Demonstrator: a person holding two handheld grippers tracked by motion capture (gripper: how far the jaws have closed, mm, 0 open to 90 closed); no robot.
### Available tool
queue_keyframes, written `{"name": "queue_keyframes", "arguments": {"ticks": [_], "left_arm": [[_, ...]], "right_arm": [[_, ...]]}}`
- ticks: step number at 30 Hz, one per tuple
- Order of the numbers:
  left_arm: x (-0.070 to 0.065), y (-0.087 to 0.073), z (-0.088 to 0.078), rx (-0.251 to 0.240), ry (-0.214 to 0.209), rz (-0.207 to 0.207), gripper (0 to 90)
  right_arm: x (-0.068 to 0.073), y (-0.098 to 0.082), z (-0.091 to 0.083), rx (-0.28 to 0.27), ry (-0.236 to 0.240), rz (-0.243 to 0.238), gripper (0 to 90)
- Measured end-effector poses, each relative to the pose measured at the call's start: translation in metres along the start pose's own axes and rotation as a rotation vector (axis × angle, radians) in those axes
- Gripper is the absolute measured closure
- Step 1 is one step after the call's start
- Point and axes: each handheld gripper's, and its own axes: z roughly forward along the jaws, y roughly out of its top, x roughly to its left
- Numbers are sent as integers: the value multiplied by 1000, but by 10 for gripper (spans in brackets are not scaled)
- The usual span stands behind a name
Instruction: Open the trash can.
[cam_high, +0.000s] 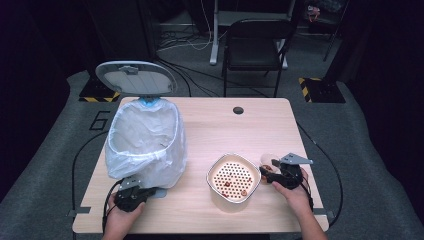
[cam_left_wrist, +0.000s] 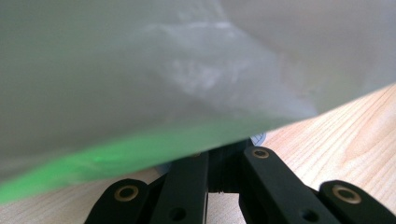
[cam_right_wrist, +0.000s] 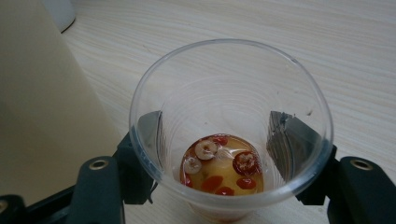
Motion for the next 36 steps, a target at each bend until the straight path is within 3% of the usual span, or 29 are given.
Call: {"name": "queue_keyframes", "arguments": {"ticks": [3, 18, 20, 29, 36], "left_arm": [[-1, -1, 0, 2, 19, -24, 900], [0, 0, 0, 4, 6, -5, 900], [-1, -1, 0, 2, 15, -21, 900], [0, 0, 0, 5, 10, -16, 900], [-1, 0, 0, 1, 11, -22, 900]], "right_arm": [[1, 0, 0, -1, -2, 1, 384], [-1, -1, -7, -30, -5, 6, 412], [-1, 0, -10, -30, -3, 7, 416], [0, 13, -28, -17, 3, -3, 428], [-1, 26, -43, -40, -2, -11, 446]]}}
